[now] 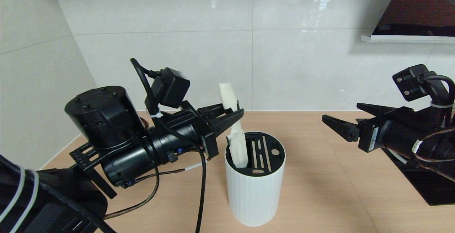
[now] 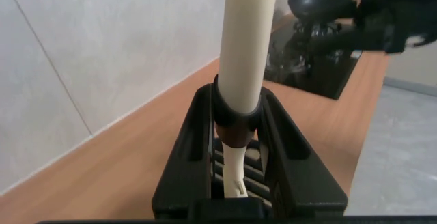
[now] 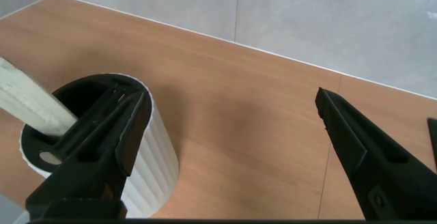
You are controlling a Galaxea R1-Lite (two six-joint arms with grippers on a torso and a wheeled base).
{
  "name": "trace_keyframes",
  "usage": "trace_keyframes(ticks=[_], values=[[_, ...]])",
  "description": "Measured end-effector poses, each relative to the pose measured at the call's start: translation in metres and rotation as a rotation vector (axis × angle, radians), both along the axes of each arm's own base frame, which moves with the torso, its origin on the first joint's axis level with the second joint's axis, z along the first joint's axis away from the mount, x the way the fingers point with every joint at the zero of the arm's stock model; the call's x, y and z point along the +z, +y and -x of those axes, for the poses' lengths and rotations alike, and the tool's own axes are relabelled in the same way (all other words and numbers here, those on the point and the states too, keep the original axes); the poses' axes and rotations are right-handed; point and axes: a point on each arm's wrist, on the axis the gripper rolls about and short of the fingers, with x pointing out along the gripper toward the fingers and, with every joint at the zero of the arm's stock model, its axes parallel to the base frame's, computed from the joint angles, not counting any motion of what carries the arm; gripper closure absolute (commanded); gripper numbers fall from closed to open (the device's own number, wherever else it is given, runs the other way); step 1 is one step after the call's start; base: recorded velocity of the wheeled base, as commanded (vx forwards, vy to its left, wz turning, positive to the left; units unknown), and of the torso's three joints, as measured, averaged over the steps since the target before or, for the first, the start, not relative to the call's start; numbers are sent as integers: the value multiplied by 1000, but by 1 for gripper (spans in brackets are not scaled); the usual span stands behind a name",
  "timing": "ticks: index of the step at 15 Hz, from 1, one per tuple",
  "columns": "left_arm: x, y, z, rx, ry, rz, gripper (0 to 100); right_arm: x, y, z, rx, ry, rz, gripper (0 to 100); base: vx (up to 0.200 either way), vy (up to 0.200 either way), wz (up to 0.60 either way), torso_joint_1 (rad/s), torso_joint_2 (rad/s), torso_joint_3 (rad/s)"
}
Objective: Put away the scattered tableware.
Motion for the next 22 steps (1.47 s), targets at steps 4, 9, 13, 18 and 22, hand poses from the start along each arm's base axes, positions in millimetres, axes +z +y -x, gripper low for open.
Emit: trace_keyframes(ticks=[4, 9, 13, 18, 22], values=[[-14, -8, -3, -15, 20, -41, 100, 0, 0, 0, 0, 2, 1, 0, 0, 0, 0, 0, 0, 0], [-29, -16, -6, -32, 52, -69, 100, -1, 0, 0, 0, 2, 1, 0, 0, 0, 0, 0, 0, 0], [-37, -22, -8, -42, 56, -72, 100, -1, 0, 0, 0, 2, 1, 0, 0, 0, 0, 0, 0, 0], [-44, -25, -9, -45, 64, -90, 100, -1, 0, 0, 1, 3, 2, 0, 0, 0, 0, 0, 0, 0], [-48, -26, -10, -47, 73, -98, 0, -1, 0, 0, 1, 4, 3, 0, 0, 0, 0, 0, 0, 0]])
